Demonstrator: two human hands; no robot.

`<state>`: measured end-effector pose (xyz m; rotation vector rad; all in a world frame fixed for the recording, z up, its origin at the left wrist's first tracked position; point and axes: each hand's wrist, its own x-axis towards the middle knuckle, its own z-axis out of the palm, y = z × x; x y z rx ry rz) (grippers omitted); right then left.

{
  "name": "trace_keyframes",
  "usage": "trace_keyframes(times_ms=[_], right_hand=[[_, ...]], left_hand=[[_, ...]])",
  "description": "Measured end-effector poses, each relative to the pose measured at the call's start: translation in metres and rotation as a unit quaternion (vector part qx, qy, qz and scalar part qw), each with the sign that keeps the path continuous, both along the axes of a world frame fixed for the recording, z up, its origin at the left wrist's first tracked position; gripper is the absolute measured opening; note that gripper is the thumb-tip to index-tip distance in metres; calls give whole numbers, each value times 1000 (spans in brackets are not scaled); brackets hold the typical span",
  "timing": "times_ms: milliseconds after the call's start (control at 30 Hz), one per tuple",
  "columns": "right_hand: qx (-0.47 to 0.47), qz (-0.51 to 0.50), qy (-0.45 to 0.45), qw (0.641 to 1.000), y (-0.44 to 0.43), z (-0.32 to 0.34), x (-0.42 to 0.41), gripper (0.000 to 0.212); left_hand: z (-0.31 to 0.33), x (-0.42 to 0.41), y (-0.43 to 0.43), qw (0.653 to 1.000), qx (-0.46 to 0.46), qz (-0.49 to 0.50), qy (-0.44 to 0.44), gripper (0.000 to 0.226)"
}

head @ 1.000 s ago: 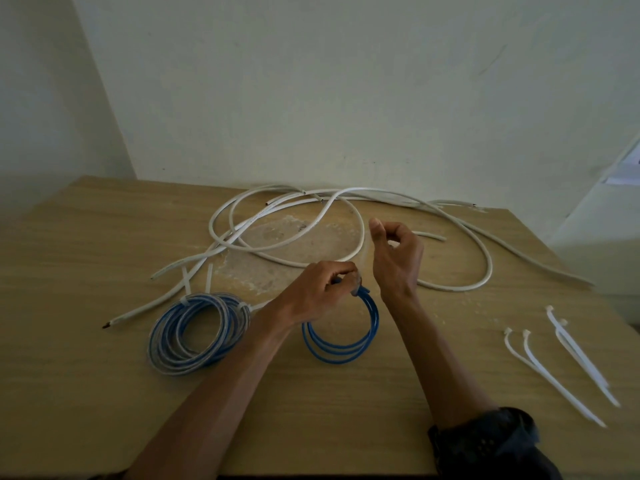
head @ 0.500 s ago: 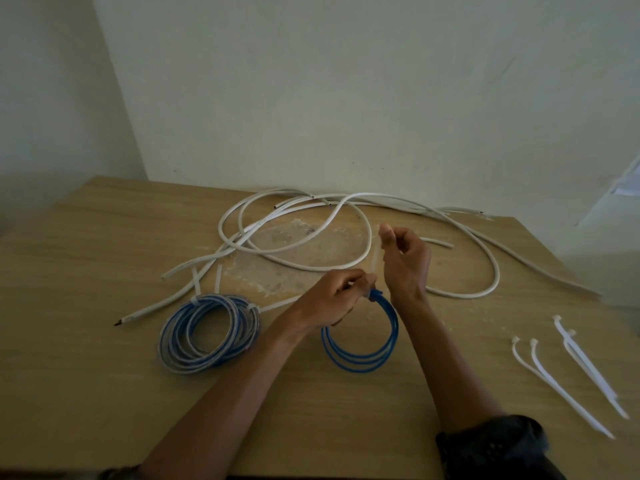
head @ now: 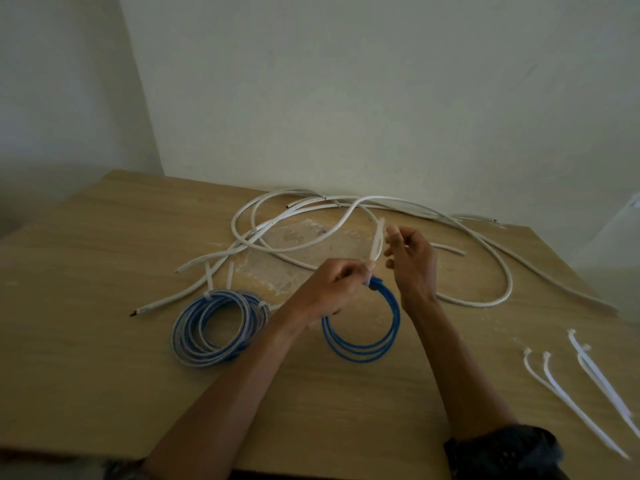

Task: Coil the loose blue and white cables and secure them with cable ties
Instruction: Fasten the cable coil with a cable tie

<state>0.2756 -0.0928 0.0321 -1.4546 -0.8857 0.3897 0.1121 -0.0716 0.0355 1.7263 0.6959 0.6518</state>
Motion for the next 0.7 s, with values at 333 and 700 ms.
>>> trace_keyframes(times_ms=[333, 700], right_hand=[[-103, 330, -60, 936, -14, -6, -90, 24], [-147, 279, -190, 930, -3, -35, -146, 35]], left_hand=[[6, -95, 45, 970, 92, 218, 54, 36], [-51, -147, 49, 884, 245, 288, 274, 36]])
